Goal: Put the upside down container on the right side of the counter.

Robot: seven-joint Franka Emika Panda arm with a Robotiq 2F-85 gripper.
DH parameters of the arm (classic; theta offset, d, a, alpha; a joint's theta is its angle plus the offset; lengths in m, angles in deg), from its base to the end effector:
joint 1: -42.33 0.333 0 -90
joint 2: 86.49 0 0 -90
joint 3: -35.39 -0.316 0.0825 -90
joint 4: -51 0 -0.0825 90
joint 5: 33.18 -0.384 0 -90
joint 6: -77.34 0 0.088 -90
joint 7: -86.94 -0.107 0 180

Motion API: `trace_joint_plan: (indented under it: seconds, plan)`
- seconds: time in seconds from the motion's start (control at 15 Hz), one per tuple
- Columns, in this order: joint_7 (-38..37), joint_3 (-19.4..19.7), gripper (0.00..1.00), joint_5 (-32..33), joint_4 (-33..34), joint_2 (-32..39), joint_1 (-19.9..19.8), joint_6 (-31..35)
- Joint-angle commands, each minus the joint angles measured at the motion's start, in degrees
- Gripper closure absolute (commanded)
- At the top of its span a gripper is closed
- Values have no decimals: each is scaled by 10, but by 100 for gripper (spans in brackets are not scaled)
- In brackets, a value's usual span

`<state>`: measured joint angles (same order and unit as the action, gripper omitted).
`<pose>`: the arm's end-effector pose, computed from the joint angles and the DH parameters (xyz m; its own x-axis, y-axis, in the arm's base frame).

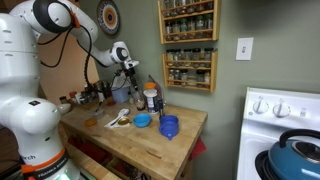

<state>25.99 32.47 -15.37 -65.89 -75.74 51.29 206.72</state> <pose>0.5757 0.1120 0.3557 0.7777 -0.5933 0.2079 -0.6208 -0.7767 0.1059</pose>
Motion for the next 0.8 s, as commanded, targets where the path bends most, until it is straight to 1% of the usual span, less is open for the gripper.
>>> trace_joint_plan:
  seconds: [0.0, 0.2, 0.33, 0.4, 0.53, 0.67, 0.73]
  plan:
    - [15, 0, 0, -16, 8, -24, 2, -33]
    - [30, -6, 0, -12, 14, -70, 2, -73]
    - [123, -22, 0, -32, -9, -124, 1, -80]
    - [141, -31, 0, -31, -34, -161, 6, -77]
    - [197, -45, 0, -42, -58, -207, 8, -71]
    - [258, -58, 0, -71, -66, -225, 12, -60]
    - [208, -64, 0, -48, -26, -190, -4, -74]
